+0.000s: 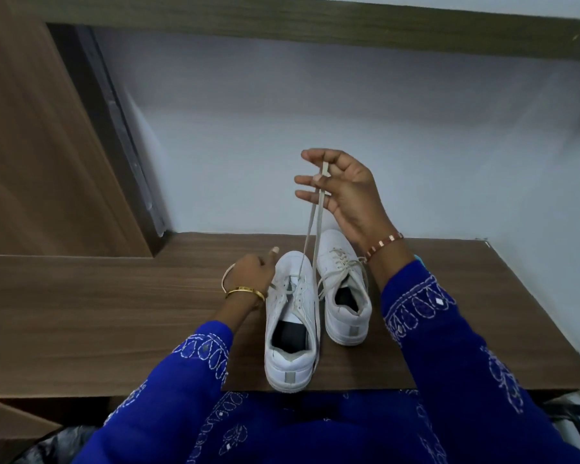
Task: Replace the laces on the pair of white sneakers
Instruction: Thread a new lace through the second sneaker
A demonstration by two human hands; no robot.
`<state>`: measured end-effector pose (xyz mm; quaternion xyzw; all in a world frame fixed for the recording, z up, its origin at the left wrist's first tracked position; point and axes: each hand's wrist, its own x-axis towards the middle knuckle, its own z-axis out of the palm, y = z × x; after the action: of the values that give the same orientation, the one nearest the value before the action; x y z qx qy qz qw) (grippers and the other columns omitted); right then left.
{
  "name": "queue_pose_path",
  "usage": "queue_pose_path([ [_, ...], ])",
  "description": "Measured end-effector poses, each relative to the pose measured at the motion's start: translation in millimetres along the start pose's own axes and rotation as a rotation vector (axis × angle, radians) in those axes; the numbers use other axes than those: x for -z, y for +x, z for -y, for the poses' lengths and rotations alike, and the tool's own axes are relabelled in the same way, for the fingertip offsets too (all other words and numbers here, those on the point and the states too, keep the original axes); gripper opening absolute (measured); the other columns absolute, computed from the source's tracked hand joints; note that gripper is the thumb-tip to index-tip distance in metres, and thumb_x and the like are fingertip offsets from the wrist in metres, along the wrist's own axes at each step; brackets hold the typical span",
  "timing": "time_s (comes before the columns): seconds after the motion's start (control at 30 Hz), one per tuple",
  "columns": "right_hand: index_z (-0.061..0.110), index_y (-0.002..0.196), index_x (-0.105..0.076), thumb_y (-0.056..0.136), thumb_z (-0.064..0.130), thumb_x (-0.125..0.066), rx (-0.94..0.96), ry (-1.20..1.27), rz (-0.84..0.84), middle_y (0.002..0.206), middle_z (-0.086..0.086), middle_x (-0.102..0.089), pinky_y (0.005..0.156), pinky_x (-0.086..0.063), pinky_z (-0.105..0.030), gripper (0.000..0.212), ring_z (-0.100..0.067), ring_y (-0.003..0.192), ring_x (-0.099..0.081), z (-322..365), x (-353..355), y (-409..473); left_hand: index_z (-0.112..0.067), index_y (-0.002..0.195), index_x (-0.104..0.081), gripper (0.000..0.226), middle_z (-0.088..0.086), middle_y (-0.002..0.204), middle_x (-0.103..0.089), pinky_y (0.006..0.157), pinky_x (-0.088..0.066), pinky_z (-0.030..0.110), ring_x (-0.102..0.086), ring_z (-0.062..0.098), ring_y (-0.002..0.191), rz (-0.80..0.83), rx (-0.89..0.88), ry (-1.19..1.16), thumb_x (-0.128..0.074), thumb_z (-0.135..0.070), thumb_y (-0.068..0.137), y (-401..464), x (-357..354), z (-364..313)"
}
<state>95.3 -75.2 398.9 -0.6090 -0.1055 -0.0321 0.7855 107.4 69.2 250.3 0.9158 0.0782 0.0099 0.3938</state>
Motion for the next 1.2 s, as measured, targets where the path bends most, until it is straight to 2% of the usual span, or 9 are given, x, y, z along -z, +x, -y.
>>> queue_pose_path([
  [0.07,0.005,0.113,-0.054,0.089,-0.016,-0.041,0.025,0.056,-0.021,0.124,-0.01,-0.054,0.073,-0.057,-0.032,0.034,-0.025,0.092,-0.066,4.9,-1.9,5.1,-0.01,0.057,-0.06,0.056,-0.001,0.048,-0.057,0.055,-0.047,0.025,-0.057,0.01,0.044,0.151,-0.041,-0.37,-0.036,-0.043,0.097,-8.3,-2.3,-10.2],
  [0.17,0.003,0.119,-0.049,0.088,-0.018,-0.039,0.055,0.109,-0.047,0.13,-0.013,-0.049,0.075,-0.057,-0.033,0.039,-0.027,0.095,-0.065,12.4,-6.1,12.9,-0.012,0.089,-0.067,0.046,0.001,0.085,-0.065,0.063,-0.047,0.022,-0.059,0.005,0.073,0.339,-0.123,-0.633,-0.029,-0.035,0.1,-19.9,-6.2,-23.6],
  [0.37,-0.002,0.129,-0.042,0.087,-0.021,-0.037,0.058,0.254,-0.077,0.139,-0.019,-0.04,0.076,-0.058,-0.033,0.047,-0.031,0.093,-0.064,20.8,-7.0,22.6,-0.014,0.116,-0.054,0.024,0.006,0.107,-0.059,0.072,-0.044,0.007,-0.058,-0.006,0.087,0.467,-0.277,-0.686,-0.051,-0.008,0.093,-31.0,-13.6,-37.1],
  [0.5,-0.001,0.129,-0.042,0.088,-0.02,-0.034,0.037,0.355,-0.094,0.141,-0.02,-0.039,0.076,-0.058,-0.032,0.046,-0.031,0.093,-0.064,20.4,-3.7,22.8,-0.022,0.13,-0.046,0.051,0.003,0.126,-0.055,0.1,-0.04,0.027,-0.051,0.01,0.117,0.442,-0.3,-0.604,-0.067,-0.019,0.084,-23.4,-20.5,-37.8],
  [0.67,0.0,0.126,-0.045,0.089,-0.019,-0.035,0.032,0.354,-0.136,0.134,-0.019,-0.046,0.076,-0.058,-0.032,0.043,-0.03,0.092,-0.065,20.0,1.0,25.2,-0.016,0.076,-0.064,0.025,-0.006,0.078,-0.069,0.089,-0.05,0.03,-0.066,0.017,0.089,0.43,-0.4,-0.49,-0.051,-0.029,0.093,-21.3,-27.9,-44.8],
  [0.73,0.002,0.119,-0.049,0.089,-0.015,-0.038,0.031,0.185,-0.207,0.118,-0.017,-0.056,0.072,-0.058,-0.031,0.036,-0.026,0.085,-0.066,16.6,10.7,25.3,-0.013,0.069,-0.056,0.032,-0.006,0.057,-0.067,0.07,-0.051,0.018,-0.066,0.007,0.066,0.428,-0.291,-0.653,-0.042,-0.014,0.097,-24.0,-21.3,-48.0],
  [0.87,-0.006,0.115,-0.056,0.089,-0.011,-0.042,-0.138,-0.393,-0.251,0.087,-0.012,-0.063,0.052,-0.053,-0.017,0.03,-0.01,0.054,-0.062,-8.8,38.3,10.6,-0.01,0.068,-0.051,0.035,-0.005,0.036,-0.044,0.05,-0.047,0.027,-0.045,0.006,0.029,0.2,-0.075,-0.907,-0.039,-0.018,0.099,-11.8,-0.4,-44.5],
  [1.03,0.002,0.094,-0.066,0.09,0.012,-0.051,-0.491,-1.469,0.214,0.082,-0.008,-0.062,0.052,-0.041,-0.019,0.018,-0.014,0.06,-0.055,-60.0,65.4,-11.9,-0.012,0.057,-0.051,0.043,-0.011,0.034,-0.035,0.038,-0.03,0.015,-0.032,0.001,0.031,0.013,-0.119,-0.75,-0.042,-0.022,0.098,4.0,24.1,-43.1],
  [1.2,0.009,0.11,-0.066,0.09,0.017,-0.055,-0.214,-1.225,0.033,0.113,-0.009,-0.06,0.076,-0.038,-0.02,0.024,-0.023,0.102,-0.058,-58.9,46.5,-19.1,-0.007,0.05,-0.049,0.045,-0.012,0.033,-0.045,0.052,-0.033,0.01,-0.044,-0.004,0.038,0.18,-0.326,-0.477,-0.048,-0.012,0.095,0.6,25.4,-41.6],
])
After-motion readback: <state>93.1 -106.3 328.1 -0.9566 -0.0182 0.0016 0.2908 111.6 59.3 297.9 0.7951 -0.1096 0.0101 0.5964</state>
